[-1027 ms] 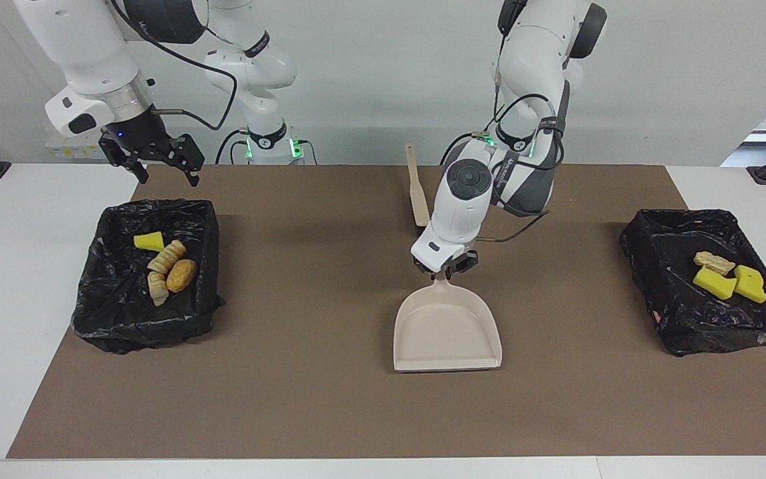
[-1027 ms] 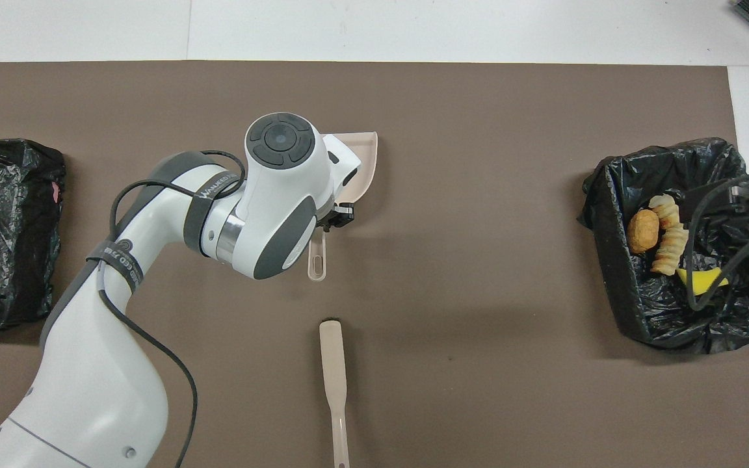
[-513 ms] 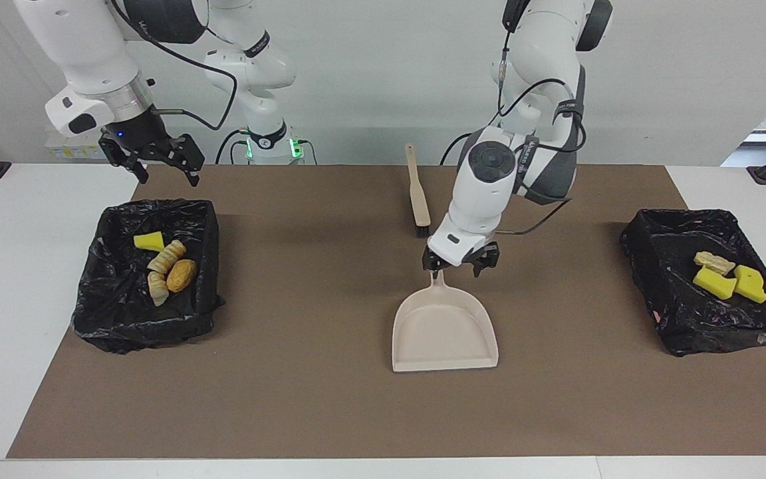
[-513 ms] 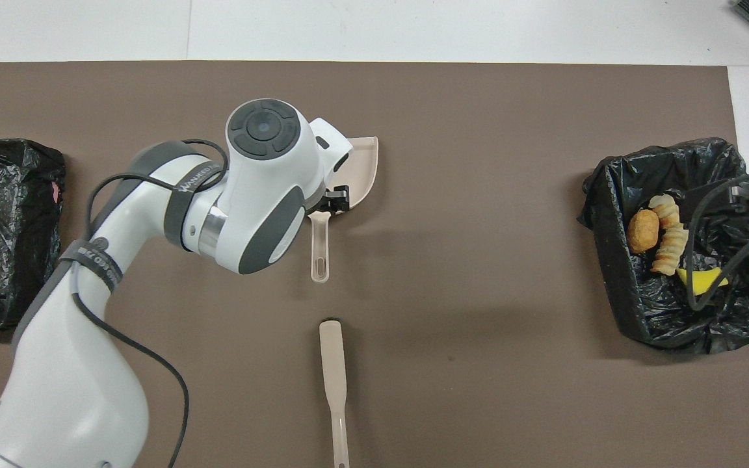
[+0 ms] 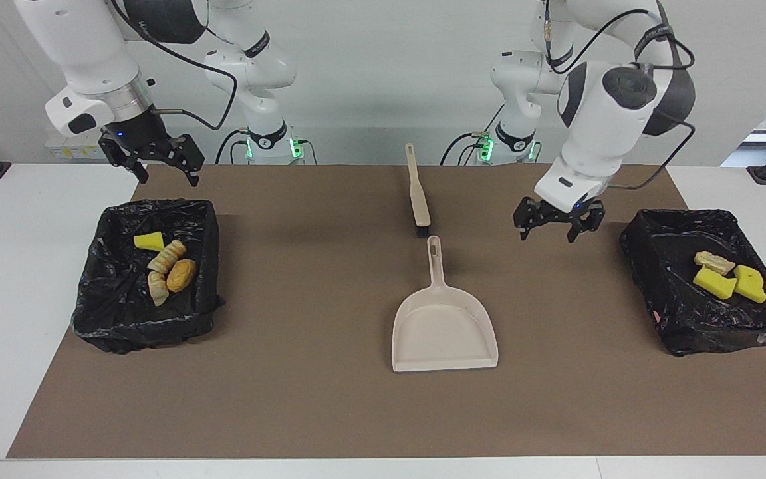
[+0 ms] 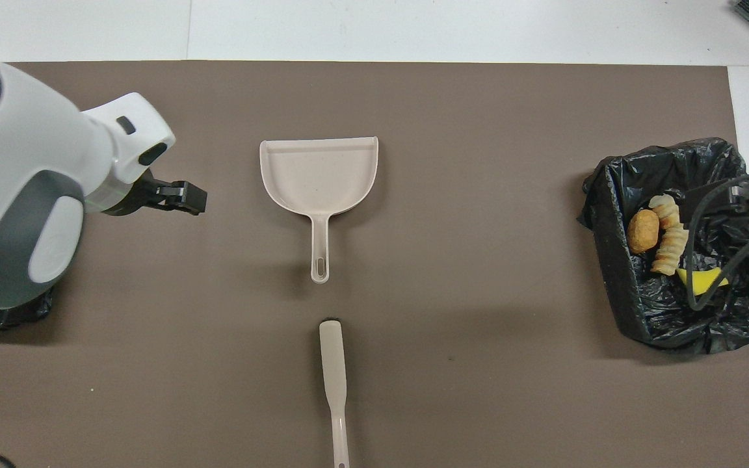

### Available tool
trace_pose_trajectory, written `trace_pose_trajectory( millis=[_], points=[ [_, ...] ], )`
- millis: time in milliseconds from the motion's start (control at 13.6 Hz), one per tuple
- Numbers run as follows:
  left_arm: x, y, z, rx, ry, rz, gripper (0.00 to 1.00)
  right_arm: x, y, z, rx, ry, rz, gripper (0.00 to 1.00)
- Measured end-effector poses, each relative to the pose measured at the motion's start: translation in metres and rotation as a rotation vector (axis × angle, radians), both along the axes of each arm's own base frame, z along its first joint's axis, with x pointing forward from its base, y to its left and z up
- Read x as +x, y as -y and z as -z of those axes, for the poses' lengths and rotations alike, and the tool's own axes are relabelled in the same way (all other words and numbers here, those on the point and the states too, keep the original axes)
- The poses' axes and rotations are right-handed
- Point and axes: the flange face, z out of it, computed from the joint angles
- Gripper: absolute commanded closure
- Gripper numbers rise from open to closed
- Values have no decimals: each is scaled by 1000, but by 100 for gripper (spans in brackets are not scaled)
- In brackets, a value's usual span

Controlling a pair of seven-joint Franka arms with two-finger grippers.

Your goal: Sweep and dump trash in bin

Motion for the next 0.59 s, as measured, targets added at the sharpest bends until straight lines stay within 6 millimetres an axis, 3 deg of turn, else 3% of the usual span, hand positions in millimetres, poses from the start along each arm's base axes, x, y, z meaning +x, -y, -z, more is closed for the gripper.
trace_pose_trajectory(
  millis=[367, 440, 587],
  points=[
    [-42, -47, -107, -9, 7, 60, 0, 0, 0, 0, 0, 0, 0, 0],
    [-44, -59, -122, -17, 7, 67, 0, 0, 0, 0, 0, 0, 0, 0],
    [-44, -76, -133, -46, 11, 63, 0, 0, 0, 0, 0, 0, 0, 0]
  ],
)
